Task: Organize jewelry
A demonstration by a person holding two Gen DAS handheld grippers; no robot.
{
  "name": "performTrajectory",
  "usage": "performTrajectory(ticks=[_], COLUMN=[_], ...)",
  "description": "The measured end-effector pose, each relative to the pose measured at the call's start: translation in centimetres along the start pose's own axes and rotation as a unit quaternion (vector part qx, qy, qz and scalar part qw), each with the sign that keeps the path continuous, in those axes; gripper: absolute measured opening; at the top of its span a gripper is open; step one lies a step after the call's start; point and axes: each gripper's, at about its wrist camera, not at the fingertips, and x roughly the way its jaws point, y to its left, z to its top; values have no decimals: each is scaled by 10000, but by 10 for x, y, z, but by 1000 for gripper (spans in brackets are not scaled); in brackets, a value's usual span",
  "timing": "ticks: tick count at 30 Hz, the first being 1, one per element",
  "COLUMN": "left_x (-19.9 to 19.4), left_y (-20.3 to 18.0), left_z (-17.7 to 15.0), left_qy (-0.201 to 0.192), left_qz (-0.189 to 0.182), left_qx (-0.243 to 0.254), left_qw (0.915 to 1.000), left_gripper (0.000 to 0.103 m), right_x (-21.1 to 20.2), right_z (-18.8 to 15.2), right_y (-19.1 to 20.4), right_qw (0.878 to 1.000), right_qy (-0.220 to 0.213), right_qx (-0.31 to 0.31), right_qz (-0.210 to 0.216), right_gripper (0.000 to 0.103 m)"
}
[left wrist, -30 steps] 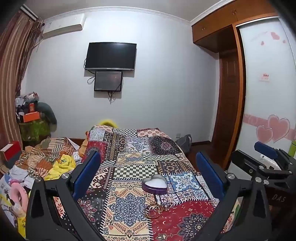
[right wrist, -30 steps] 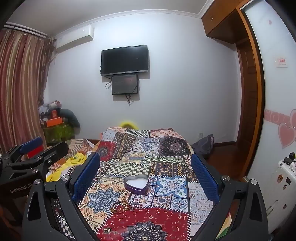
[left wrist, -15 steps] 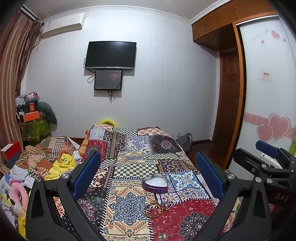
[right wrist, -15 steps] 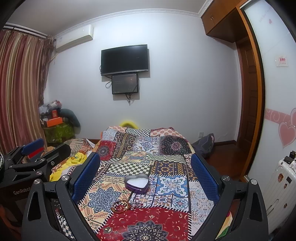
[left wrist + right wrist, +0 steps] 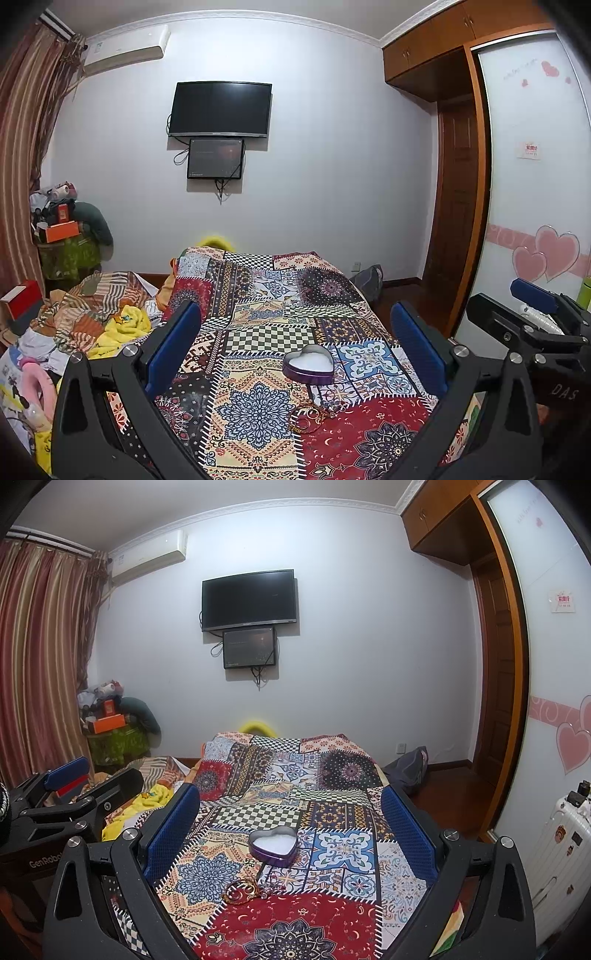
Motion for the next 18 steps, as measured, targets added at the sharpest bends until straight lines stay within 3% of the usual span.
performTrajectory(ticks=[18], left_x=[-3], left_y=[-4], left_z=[2], left_qy=[16], left_qz=[-41], left_qx=[17], left_qw=[10000], left_gripper=[103], right_x=[-2], right_z=[4], right_y=[-2], right_qw=[10000], right_qy=[6], right_qx=[24], right_qz=[-11], right_gripper=[98])
